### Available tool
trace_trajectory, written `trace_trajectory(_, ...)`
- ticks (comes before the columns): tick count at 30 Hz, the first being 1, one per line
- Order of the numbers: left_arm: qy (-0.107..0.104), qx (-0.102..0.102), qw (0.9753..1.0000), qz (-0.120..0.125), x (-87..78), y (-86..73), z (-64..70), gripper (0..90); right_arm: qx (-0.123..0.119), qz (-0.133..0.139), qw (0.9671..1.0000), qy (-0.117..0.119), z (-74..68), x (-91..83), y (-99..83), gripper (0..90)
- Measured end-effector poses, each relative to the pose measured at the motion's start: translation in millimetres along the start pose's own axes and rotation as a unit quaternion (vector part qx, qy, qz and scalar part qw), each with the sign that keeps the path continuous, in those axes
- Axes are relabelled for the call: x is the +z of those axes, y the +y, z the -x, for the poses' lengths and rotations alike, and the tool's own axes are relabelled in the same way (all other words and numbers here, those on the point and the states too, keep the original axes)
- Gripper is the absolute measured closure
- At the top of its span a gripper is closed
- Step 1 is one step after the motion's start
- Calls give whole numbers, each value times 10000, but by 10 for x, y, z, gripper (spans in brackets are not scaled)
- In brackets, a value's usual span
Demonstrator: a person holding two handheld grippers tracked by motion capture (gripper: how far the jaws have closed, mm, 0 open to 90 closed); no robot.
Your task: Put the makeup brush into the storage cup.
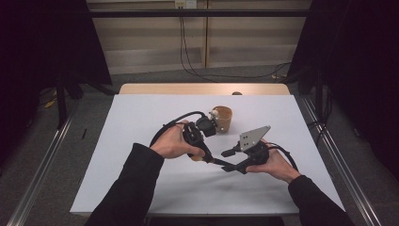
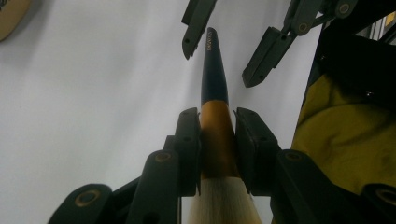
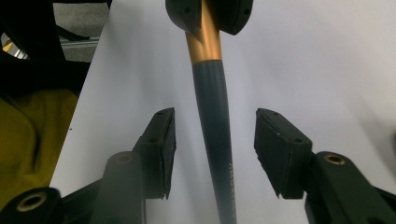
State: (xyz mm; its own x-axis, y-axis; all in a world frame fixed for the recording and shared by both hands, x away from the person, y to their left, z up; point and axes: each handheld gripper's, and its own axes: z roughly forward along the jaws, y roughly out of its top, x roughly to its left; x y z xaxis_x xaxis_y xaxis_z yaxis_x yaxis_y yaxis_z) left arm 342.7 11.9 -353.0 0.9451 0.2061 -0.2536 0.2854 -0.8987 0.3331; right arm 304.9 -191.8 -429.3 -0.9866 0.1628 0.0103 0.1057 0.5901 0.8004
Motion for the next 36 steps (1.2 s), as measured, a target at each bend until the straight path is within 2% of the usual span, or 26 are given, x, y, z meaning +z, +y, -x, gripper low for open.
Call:
trace_trajectory(4,-30,7,10000,-79,19,11,-26,714,-60,-47,10000,29,1,36,1,548)
trace_trajectory(9,-85,-7,10000,-23,52,22,-13,714,-34,-48,10000,56,-1,80,-1,599)
trace_trajectory(10,-85,62,9999,-60,53,27,-19,714,-35,-58,9999,83,-5,85,0,611)
trace_trajectory(14,-140,7,9999,-36,61,40,-3,714,-60,-72,9999,119,-13,110,1,629)
trace_trajectory(15,-167,50,9998,-70,55,44,-19,714,-60,-72,9999,119,-13,110,1,629)
trace_trajectory(16,-167,-42,9998,-32,71,38,-47,714,-30,-63,9998,165,-14,118,-5,665)
trace_trajectory(17,-167,-42,9998,-32,71,38,-47,714,-30,-63,9998,165,-14,118,-5,665)
trace_trajectory(20,-203,23,9998,44,57,36,-34,713,-40,-91,9999,125,-17,121,-7,742)
trace_trajectory(21,-189,-11,9998,68,57,37,-19,714,-41,-79,9998,167,-13,116,-9,743)
trace_trajectory(22,-188,58,9998,28,55,38,-27,713,-85,-71,9998,178,-12,114,-7,747)
trace_trajectory(25,-204,102,9997,5,48,37,-28,713,-110,-102,9998,154,-27,119,-2,749)
trace_trajectory(26,-188,8,9998,77,51,32,-9,713,-118,-95,9997,165,-28,119,-1,750)
trace_trajectory(29,-233,49,9997,84,25,27,-23,712,-108,-50,9997,209,-27,102,2,752)
trace_trajectory(31,-240,-56,9996,169,22,20,-11,712,-102,-26,9997,209,-27,88,9,752)
trace_trajectory(32,-230,4,9996,156,13,22,-22,711,-114,-15,9998,190,-25,84,11,752)
trace_trajectory(36,-197,8,9996,202,7,21,-25,708,-57,-6,9998,186,-26,72,11,753)
